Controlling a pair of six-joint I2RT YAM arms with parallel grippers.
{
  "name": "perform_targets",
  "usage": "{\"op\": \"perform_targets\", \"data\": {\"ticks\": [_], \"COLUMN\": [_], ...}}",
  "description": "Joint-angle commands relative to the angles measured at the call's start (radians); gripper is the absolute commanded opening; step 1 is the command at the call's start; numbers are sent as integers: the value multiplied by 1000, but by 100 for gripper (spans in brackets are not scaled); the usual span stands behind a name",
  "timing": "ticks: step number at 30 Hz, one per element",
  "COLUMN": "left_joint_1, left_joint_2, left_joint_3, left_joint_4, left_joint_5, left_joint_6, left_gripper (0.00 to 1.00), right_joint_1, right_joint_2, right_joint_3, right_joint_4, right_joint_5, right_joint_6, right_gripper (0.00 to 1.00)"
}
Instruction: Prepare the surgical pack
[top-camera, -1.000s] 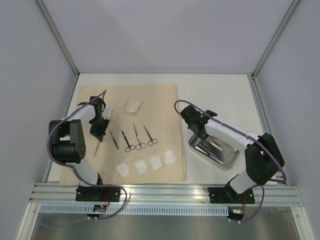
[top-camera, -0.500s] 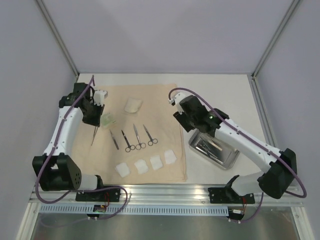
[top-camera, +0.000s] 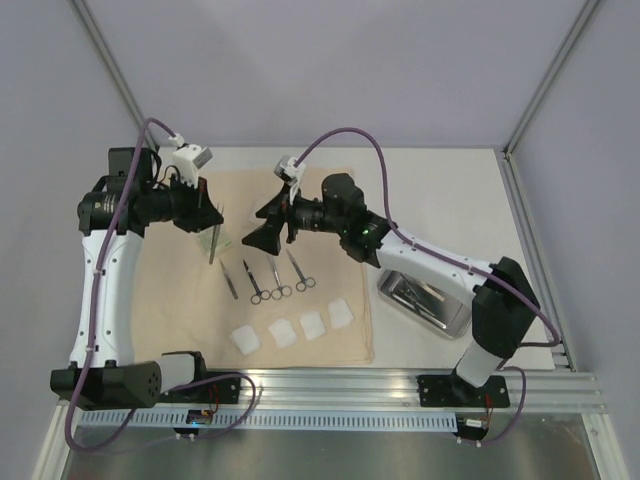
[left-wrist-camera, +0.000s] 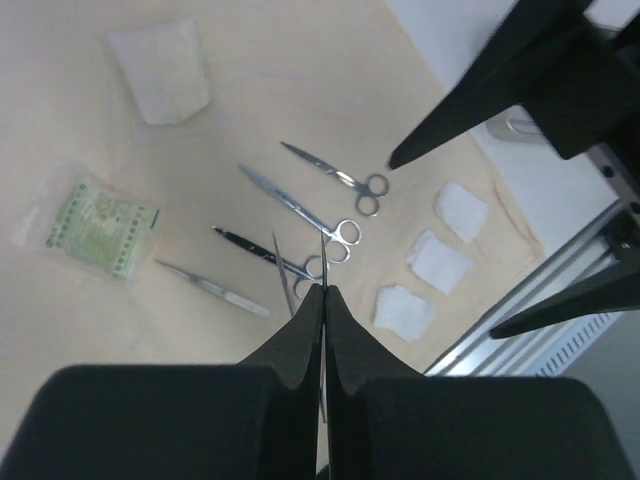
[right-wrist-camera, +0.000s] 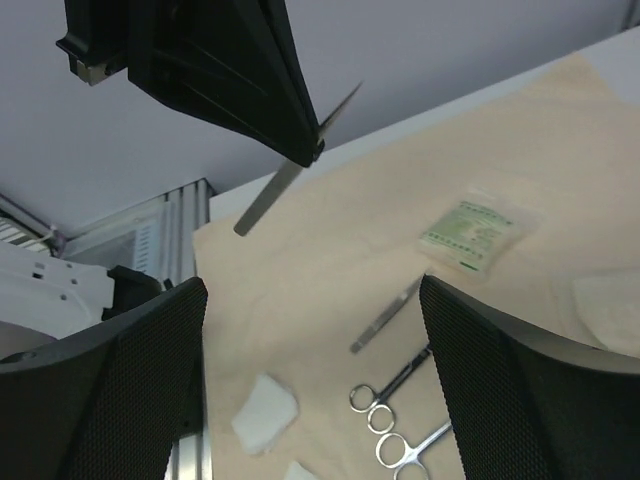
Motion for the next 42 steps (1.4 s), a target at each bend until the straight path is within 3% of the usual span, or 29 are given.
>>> {"op": "perform_targets", "data": {"ticks": [1, 9, 13, 17, 20, 26, 34, 37, 39, 42], "left_joint_1": [-2, -3, -2, -3, -3, -3, -3, -3, -3, -3], "left_joint_2": [-48, -62, -62, -67, -67, -64, -67, -65, -65, -61], "left_joint_3": [29, 79, 89, 102, 112, 117, 111, 112, 112, 114], "left_joint_4": [-11, -44, -37, -40, -41, -33, -21, -11, -8, -8], "left_joint_5": [217, 380, 427, 440, 447, 451, 432, 426, 421, 414], "left_joint_6": [-17, 3, -9, -9, -8, -15, -22, -29, -31, -32], "left_gripper": [0, 0, 0, 0, 0, 0, 0, 0, 0, 16], "right_joint_1": [-3, 2, 17, 22, 20, 22, 20, 20, 20, 22], "right_joint_2": [64, 154, 197, 205, 205, 216, 214, 214, 211, 200], "right_joint_3": [92, 128, 144, 149, 141, 137, 137, 135, 132, 128], "right_joint_4": [210, 432, 423, 434, 434, 446, 431, 411, 401, 373], "right_joint_5": [-192, -360, -355, -360, -355, -361, -370, -369, -363, -352], "right_joint_6": [140, 283, 304, 323, 321, 355, 357, 352, 347, 327], "right_gripper": [91, 83, 76, 62, 58, 31, 14, 1, 0, 1]}}
